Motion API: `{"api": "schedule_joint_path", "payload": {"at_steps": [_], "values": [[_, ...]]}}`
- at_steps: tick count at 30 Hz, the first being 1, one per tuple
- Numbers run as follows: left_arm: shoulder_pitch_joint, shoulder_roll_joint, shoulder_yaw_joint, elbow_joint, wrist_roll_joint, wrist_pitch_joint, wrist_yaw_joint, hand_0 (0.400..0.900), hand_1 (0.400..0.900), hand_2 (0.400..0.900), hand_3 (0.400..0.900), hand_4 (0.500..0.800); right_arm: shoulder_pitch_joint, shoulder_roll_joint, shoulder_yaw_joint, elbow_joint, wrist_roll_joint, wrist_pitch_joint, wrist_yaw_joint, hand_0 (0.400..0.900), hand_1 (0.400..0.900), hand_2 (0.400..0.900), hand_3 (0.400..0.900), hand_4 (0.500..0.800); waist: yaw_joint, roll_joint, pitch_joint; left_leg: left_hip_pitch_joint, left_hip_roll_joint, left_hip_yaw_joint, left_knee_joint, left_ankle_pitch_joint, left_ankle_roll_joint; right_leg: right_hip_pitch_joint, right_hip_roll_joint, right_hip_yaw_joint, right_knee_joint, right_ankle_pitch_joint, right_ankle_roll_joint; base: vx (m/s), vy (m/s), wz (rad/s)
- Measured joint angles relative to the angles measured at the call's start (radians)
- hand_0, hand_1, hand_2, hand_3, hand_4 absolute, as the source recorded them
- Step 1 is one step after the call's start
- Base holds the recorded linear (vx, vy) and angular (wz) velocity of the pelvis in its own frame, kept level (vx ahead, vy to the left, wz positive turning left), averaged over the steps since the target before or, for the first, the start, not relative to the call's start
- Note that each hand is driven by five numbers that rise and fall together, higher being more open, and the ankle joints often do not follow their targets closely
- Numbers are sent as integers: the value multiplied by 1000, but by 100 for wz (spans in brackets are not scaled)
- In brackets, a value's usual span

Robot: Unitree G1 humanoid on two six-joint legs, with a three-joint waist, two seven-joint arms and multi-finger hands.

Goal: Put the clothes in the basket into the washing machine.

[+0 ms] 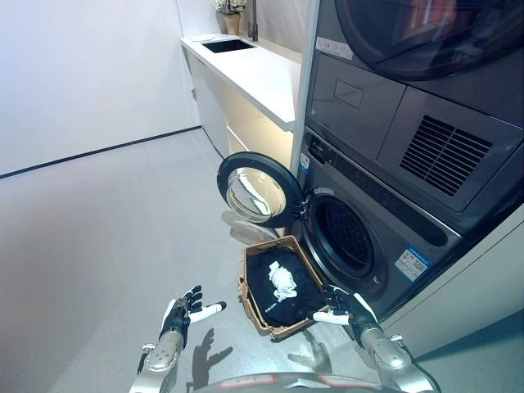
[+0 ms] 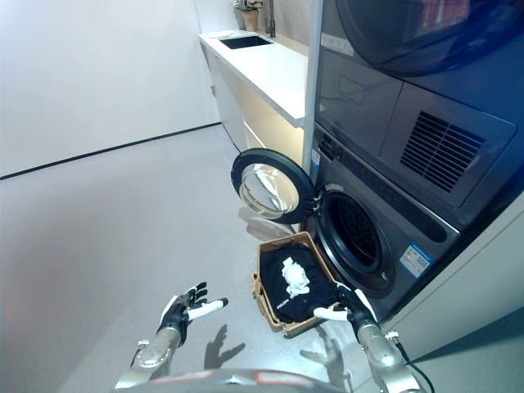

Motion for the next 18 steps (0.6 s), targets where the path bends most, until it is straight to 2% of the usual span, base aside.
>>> {"api": "schedule_joint_path", "payload": {"at_steps": [18], "values": [[0, 0, -2, 0, -17, 0, 1, 900, 900, 900, 900, 800, 0, 0, 0, 0, 16, 0, 0, 900, 900, 900, 900, 800, 0, 0, 0, 0, 0, 1, 0, 0, 0, -1, 0, 1, 0, 0, 0, 4, -10, 0]]}}
